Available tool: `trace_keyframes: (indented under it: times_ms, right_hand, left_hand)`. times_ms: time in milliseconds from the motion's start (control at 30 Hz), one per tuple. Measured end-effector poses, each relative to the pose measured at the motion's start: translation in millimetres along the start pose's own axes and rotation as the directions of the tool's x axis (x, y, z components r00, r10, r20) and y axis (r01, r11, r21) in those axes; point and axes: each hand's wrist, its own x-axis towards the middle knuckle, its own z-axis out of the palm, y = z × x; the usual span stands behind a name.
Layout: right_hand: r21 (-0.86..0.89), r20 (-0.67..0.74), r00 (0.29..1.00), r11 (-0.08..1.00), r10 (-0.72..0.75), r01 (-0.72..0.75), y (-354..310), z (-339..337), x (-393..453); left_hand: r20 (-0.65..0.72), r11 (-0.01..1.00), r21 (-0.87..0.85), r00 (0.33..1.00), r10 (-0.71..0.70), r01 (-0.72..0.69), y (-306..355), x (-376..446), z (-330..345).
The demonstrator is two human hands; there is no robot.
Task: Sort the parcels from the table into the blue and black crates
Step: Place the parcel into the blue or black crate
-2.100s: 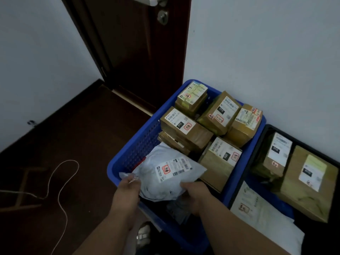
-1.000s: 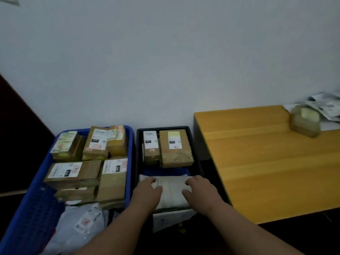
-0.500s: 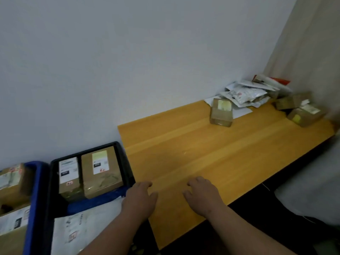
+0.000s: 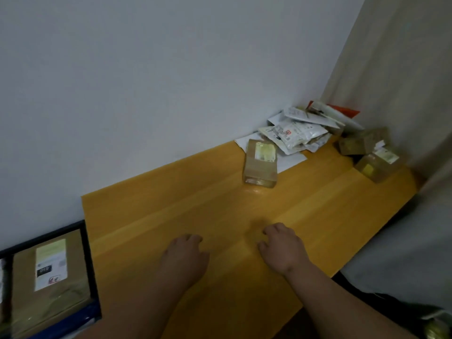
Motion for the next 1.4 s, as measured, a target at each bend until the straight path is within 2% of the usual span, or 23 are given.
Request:
trace_keyframes:
  times_ms: [167,300,433,533,667,767,900,967,1067,1133,1233,1300,1400]
  right_hand:
    - [-0.022,-0.02,1.0,1.0,0.007,-0.008,27.0,-13.7,61.4]
    - [0.045,-0.033,0.998,0.998,0.045,-0.043,48.5,-27.3,126.7]
    - [0.111,-0.058,0.998,0.994,0.02,-0.013,77.1,-41.0,192.4]
    - [0.087,0.011,1.0,0.996,-0.017,0.016,101.1,-47.0,230.9]
    - [0.081,0.151,0.985,0.994,-0.079,0.068,122.2,-49.2,268.0]
    - [0.084,0.163,0.974,0.986,-0.16,0.147,125.7,-41.7,280.4]
    - [0.302,0.116,0.975,0.942,-0.19,0.148,120.2,-34.3,281.5]
    - [0.408,0.149,0.965,0.903,-0.214,0.137,118.0,-28.3,278.6]
    - [0.541,0.163,0.95,0.83,-0.265,0.139,110.3,-21.1,265.5]
    - [0.646,0.163,0.935,0.751,-0.313,0.139,99.5,-24.0,248.9]
    - [0.759,0.19,0.922,0.646,-0.336,0.079,76.4,-30.4,223.0]
    - [0.774,0.192,0.922,0.63,-0.335,0.068,58.3,-36.2,204.7]
    - [0.74,0.098,0.941,0.656,-0.323,0.148,29.0,-45.6,174.8]
  left_hand:
    - [0.026,0.992,0.127,1.0,0.007,-0.01,38.8,57.2,-9.6]
    - [-0.012,0.969,0.246,1.0,-0.004,0.007,78.9,104.1,-15.7]
    - [-0.009,0.964,0.262,0.999,-0.051,0.052,126.0,160.3,-20.6]
    - [0.01,0.957,0.281,0.997,-0.075,0.07,160.6,200.3,-18.5]
    - [0.019,0.974,0.213,0.996,-0.088,0.082,193.2,240.9,-6.8]
    - [0.063,0.987,0.12,0.991,-0.116,0.108,203.6,256.8,0.2]
    - [0.073,0.978,-0.123,0.984,-0.161,0.169,204.2,262.7,2.6]
    - [0.076,0.935,-0.283,0.976,-0.202,0.215,200.1,257.7,3.8]
    - [0.096,0.818,-0.465,0.938,-0.334,0.339,188.1,240.8,9.6]
    - [0.137,0.729,-0.554,0.908,-0.396,0.401,176.8,225.3,17.3]
    - [0.217,0.561,-0.702,0.883,-0.417,0.438,161.1,197.0,25.5]
    - [0.239,0.466,-0.774,0.88,-0.411,0.428,152.0,176.3,26.7]
    - [0.291,0.335,-0.843,0.88,-0.375,0.421,142.2,143.6,16.8]
